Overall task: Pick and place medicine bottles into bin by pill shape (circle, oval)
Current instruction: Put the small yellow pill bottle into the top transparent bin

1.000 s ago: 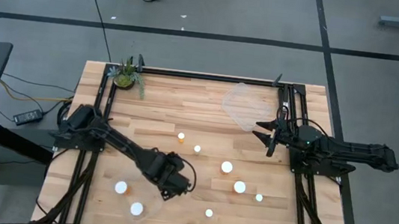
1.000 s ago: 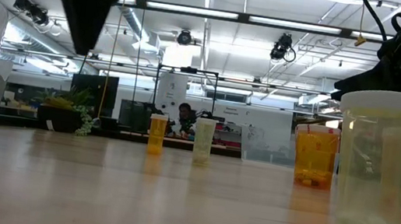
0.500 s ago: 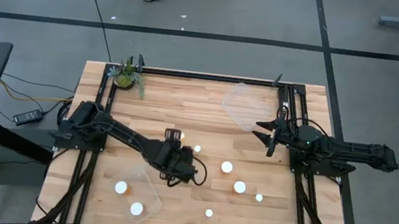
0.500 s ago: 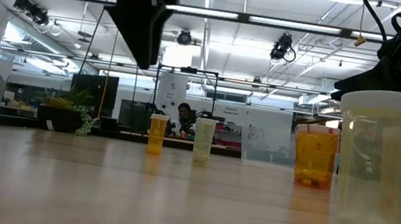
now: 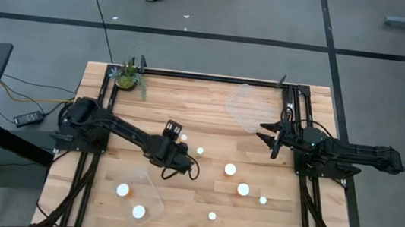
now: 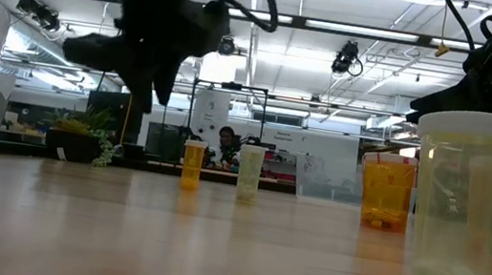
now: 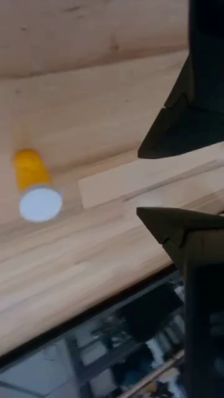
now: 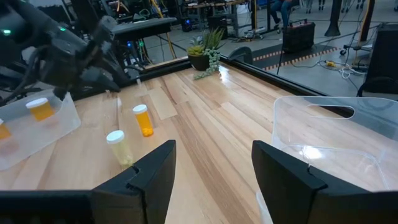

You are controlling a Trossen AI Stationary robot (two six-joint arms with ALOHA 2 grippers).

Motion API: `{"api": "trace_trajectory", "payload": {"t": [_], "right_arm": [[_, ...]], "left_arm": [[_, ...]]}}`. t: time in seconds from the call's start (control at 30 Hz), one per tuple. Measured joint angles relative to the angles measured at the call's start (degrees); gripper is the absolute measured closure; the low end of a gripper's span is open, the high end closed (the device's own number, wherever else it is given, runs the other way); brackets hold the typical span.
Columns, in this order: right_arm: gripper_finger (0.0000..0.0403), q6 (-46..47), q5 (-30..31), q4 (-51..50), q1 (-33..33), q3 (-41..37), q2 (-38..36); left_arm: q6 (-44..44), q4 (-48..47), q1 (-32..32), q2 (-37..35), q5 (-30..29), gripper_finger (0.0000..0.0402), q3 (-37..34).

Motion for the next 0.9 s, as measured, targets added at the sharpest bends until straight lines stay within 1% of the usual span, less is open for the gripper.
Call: {"api": "trace_trajectory", "payload": {"t": [0.17,0.33,0.43,0.57,0.7,0.9], "right_arm": [[0.0185,0.0,0.0,0.0,0.0,0.0,0.0],[0.0185,0.0,0.0,0.0,0.0,0.0,0.0],[0.0185,0.0,0.0,0.0,0.0,0.0,0.0],[0.0185,-0.7,0.0,0.0,0.0,0.0,0.0],[0.0185,-0.8,0.0,0.1,0.0,0.0,0.0],[0.0185,0.0,0.0,0.1,0.0,0.0,0.0]], "left_arm": [[7.2,11.1,2.6,-6.3,5.0,0.0277,-10.1],[10.4,18.2,6.3,-11.1,9.2,0.0289,-15.4],[10.4,22.8,8.9,-12.9,13.8,0.0291,-17.0],[10.2,25.5,11.6,-13.3,20.2,0.0289,-17.9],[8.9,26.5,12.5,-13.3,22.3,0.0285,-17.9],[8.5,26.6,11.6,-13.3,25.5,0.0292,-17.9]]}}
